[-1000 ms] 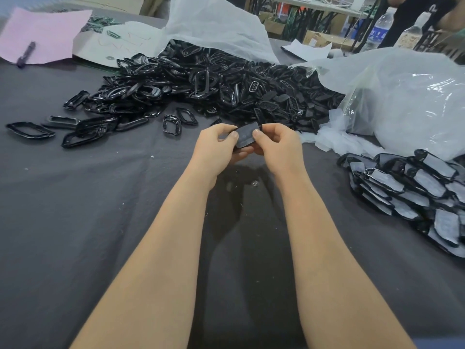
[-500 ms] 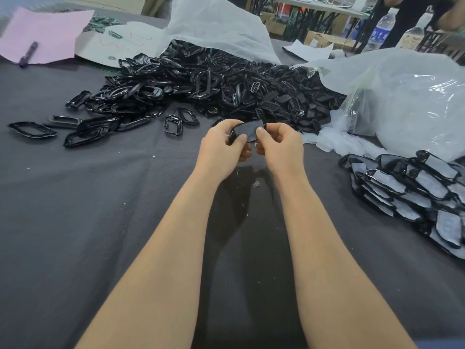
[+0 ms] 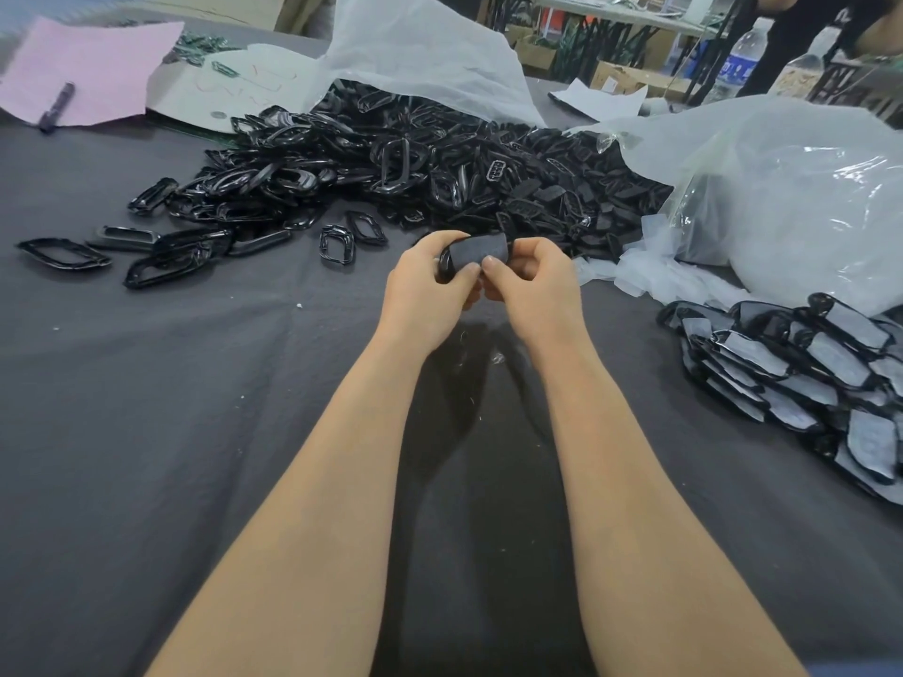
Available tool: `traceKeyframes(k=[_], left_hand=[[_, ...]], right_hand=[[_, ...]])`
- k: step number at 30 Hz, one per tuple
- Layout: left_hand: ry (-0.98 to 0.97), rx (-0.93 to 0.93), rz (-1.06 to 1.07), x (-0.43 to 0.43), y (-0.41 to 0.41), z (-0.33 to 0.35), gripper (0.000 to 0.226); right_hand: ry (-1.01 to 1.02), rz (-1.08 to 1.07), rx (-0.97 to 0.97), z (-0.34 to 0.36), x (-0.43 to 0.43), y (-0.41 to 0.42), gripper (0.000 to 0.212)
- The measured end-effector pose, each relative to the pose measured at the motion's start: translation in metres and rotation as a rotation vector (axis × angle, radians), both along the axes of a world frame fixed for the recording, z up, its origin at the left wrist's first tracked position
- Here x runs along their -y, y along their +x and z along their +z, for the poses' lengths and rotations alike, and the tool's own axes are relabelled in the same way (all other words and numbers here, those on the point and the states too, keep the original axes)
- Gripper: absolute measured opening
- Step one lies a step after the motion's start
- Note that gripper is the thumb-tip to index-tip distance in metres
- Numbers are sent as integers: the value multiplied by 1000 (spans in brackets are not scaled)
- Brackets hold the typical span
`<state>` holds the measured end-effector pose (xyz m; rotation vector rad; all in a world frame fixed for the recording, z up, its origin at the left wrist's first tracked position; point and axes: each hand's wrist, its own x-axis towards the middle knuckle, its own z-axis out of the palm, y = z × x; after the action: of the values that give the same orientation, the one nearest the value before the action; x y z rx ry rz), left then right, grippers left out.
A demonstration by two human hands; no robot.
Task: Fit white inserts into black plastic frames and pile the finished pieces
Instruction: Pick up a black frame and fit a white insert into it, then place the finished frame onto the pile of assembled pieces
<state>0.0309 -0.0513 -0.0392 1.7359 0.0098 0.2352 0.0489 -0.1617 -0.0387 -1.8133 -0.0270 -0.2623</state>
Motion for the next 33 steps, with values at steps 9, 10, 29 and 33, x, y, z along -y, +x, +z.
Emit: traceKeyframes(k=[9,10,29,33], left_hand=[[-10,-26,-19,-2,2,-3,39],[-9,-26,-18,-1,2,-3,38],[190,86,-172,105,-12,26,27],[252,95,-257,163,-23,29,33]], right_hand=[[34,37,-32,-1,4,2,17],[33,38,-39,-1,4,3,15],[-96,-414,30,23,99,-48,10],[-171,-622,22,21,146,-70,7]])
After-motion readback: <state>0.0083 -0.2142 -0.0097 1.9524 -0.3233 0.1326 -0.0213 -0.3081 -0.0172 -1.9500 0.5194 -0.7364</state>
